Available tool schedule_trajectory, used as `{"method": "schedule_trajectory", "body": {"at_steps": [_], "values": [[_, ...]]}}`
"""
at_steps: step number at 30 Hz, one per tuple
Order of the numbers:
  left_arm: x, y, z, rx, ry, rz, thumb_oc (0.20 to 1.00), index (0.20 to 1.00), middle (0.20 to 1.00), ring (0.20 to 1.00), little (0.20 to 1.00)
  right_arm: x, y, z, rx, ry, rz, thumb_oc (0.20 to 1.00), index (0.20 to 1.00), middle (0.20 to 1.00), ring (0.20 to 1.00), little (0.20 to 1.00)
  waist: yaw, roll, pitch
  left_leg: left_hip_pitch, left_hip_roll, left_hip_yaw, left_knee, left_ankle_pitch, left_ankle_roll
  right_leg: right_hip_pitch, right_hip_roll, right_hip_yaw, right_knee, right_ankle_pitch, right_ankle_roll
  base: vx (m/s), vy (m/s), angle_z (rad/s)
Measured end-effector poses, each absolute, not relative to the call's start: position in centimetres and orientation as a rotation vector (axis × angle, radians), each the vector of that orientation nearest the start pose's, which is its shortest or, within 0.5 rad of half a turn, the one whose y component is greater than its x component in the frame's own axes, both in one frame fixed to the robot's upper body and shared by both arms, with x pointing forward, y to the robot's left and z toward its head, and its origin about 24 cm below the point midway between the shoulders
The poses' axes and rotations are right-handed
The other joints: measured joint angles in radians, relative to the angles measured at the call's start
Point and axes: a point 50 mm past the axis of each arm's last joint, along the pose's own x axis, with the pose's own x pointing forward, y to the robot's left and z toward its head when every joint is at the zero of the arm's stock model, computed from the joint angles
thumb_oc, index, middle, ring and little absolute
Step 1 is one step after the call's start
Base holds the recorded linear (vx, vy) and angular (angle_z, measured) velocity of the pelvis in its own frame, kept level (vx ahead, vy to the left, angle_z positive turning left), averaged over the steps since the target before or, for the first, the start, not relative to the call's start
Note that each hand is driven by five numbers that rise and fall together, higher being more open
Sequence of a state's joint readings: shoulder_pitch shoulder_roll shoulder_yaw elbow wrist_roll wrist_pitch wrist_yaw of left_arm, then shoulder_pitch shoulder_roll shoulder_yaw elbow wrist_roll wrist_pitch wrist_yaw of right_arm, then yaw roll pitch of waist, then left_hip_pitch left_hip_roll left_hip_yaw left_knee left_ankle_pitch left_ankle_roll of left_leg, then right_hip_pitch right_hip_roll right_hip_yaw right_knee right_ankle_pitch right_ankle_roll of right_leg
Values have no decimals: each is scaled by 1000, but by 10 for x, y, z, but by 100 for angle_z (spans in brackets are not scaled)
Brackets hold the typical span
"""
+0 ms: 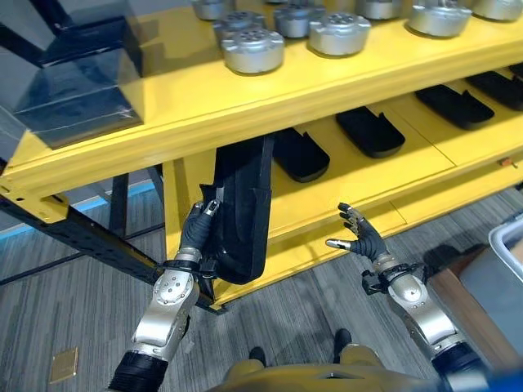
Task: Move parts from the plastic box to the shelf.
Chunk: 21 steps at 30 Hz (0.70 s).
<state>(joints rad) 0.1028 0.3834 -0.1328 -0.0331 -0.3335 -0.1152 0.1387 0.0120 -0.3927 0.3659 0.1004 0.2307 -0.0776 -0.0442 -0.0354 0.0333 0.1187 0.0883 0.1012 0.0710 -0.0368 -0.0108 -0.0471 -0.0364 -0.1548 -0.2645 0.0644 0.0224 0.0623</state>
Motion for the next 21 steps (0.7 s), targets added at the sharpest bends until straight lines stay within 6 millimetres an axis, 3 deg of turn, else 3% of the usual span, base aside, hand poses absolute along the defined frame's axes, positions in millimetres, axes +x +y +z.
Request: {"method": "schedule_trajectory", "body": {"at_steps": [5,10,13,14,16,17,20,21], "values": [[239,203,37,52,13,69,200,200,200,200,200,234,-150,7,-169,148,282,1000,1000,1000,1000,1000,-6,-20,-17,0,-18,-2,-6,-4,6,14,-11,-3,-35,21,6,37,108,2],[269,202,46,79,-19,136,200,200,200,200,200,235,-146,7,-177,146,299,1000,1000,1000,1000,1000,-14,-69,-14,-55,-23,-7,19,-7,2,-28,-15,-8,-25,22,8,-154,50,4],[306,178,86,75,-160,119,200,200,200,200,200,246,-129,17,-180,97,350,1000,1000,1000,1000,1000,-21,-111,53,-206,-32,-23,136,-16,-4,-154,-33,-7,57,22,5,-311,34,16],[323,171,116,77,-258,128,200,200,200,200,200,259,-121,30,-192,38,365,1000,1000,1000,1000,1000,-27,-118,112,-293,-30,-26,239,-38,2,-217,-46,2,125,21,5,-180,27,18],[339,160,141,80,-327,132,200,200,200,200,200,269,-105,43,-185,-11,401,1000,1000,1000,1000,1000,-37,-131,161,-358,-32,-23,301,-58,2,-271,-48,13,156,13,-8,-227,21,-4],[351,154,166,69,-393,168,200,200,200,200,200,278,-93,59,-175,-80,434,1000,1000,1000,1000,1000,-50,-132,223,-440,-22,-19,411,-100,7,-332,-49,34,211,-1,-4,-150,7,-26],[356,142,190,14,-461,194,200,200,200,200,200,279,-96,63,-179,-98,403,1000,1000,1000,1000,1000,-61,-140,286,-552,-23,-42,539,-142,7,-440,-77,40,370,-68,-23,-95,-3,15],[356,149,187,4,-453,251,200,200,200,200,200,278,-92,63,-165,-99,412,1000,1000,1000,1000,1000,-56,-141,294,-579,-14,-41,559,-139,5,-464,-63,41,384,-65,-18,-140,-5,14]]}}
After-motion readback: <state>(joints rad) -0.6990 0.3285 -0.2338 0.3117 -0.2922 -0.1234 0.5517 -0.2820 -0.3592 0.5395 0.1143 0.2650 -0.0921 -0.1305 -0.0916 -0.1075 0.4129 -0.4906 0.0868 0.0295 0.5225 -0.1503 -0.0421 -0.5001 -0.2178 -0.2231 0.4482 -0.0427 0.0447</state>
